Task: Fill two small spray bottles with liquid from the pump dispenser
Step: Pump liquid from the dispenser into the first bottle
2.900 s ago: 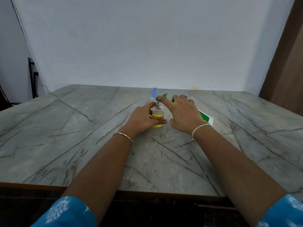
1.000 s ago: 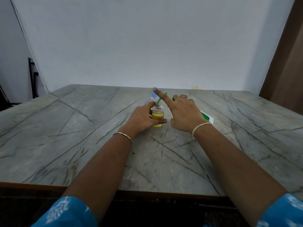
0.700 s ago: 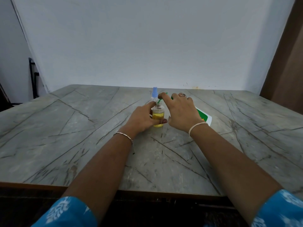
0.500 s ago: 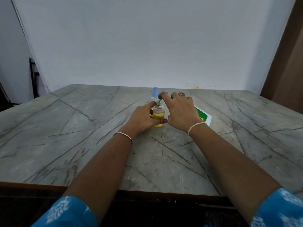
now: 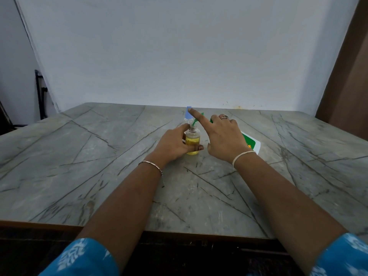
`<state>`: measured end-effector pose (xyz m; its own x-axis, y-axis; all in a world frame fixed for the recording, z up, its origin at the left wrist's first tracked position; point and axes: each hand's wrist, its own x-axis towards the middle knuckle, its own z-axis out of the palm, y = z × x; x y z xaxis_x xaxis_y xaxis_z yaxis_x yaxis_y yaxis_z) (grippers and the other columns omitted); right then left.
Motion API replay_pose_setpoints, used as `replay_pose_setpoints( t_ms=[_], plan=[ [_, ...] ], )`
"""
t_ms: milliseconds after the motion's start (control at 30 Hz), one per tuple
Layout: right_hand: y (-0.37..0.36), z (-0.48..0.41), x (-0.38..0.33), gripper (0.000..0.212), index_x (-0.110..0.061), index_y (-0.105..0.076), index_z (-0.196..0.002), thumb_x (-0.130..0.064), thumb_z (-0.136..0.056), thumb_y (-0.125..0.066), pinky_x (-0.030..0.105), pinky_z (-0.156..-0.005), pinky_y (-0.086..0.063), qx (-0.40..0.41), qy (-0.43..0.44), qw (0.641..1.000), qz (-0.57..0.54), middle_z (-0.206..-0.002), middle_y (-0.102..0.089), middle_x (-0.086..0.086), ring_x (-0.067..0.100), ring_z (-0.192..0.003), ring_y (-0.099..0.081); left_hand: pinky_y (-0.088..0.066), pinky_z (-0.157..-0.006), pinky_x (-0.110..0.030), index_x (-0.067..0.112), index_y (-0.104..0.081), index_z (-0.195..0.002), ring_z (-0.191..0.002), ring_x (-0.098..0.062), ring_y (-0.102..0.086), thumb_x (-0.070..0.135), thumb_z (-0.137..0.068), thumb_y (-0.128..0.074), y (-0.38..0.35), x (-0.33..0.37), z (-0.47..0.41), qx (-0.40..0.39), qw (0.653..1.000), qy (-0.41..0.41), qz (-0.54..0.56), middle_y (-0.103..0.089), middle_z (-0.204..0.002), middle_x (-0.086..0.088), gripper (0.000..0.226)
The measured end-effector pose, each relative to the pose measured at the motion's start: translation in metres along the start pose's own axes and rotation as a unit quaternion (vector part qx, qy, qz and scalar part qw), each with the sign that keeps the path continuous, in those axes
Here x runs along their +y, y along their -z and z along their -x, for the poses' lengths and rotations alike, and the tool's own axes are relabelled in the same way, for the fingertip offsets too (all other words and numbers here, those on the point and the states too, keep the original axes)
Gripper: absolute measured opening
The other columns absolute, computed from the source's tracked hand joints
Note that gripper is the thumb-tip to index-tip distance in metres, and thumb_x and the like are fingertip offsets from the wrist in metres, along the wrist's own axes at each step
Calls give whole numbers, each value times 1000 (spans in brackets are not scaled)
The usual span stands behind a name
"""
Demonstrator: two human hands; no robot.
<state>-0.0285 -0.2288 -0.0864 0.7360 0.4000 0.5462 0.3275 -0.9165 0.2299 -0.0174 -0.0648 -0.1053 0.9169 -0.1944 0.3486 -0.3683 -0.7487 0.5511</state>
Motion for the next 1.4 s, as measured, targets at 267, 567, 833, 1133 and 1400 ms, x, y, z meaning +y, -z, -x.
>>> replay_pose_setpoints(
  t_ms=[267, 567, 833, 1133, 1400],
  plan=[
    [-2, -3, -3, 88, -32, -11, -143, -22, -77, -68, 46, -94, -44, -13, -24, 1000, -13, -121, -55, 11, 33, -114, -51, -40, -89, -25, 22, -42, -139, -110, -22, -59, 50, -74, -74, 0, 3, 0, -5, 1000, 6, -4, -59, -131, -5, 78],
    [-3, -6, -8, 79, -28, -21, -137, -26, -76, -71, 46, -95, -43, 0, -35, 999, -1, -122, -55, 12, 33, -113, -52, -44, -94, -30, 21, -44, -138, -110, -22, -59, 49, -72, -75, 0, 2, 1, -1, 1000, -3, 0, -59, -131, -5, 78],
    [-3, -2, -2, 86, -34, -10, -146, -25, -81, -67, 45, -96, -43, 0, -18, 1000, -3, -123, -54, 12, 33, -115, -51, -43, -90, -27, 22, -44, -137, -107, -22, -60, 52, -72, -74, -1, 1, 0, -2, 1000, 3, -7, -61, -128, -5, 77],
    [-4, -1, 0, 87, -36, -13, -143, -21, -78, -69, 45, -95, -43, -3, -18, 1000, 0, -119, -56, 11, 32, -114, -51, -40, -88, -24, 21, -43, -137, -109, -22, -59, 49, -74, -74, 0, 4, 1, -7, 1000, 6, -5, -59, -130, -5, 76],
    [-4, -7, -8, 78, -31, -24, -139, -26, -78, -72, 47, -101, -41, -2, -32, 999, -12, -128, -54, 11, 33, -118, -50, -44, -90, -28, 21, -45, -136, -107, -22, -61, 50, -73, -75, 0, 3, 0, -10, 1000, 3, -5, -60, -130, -6, 75]
  ],
)
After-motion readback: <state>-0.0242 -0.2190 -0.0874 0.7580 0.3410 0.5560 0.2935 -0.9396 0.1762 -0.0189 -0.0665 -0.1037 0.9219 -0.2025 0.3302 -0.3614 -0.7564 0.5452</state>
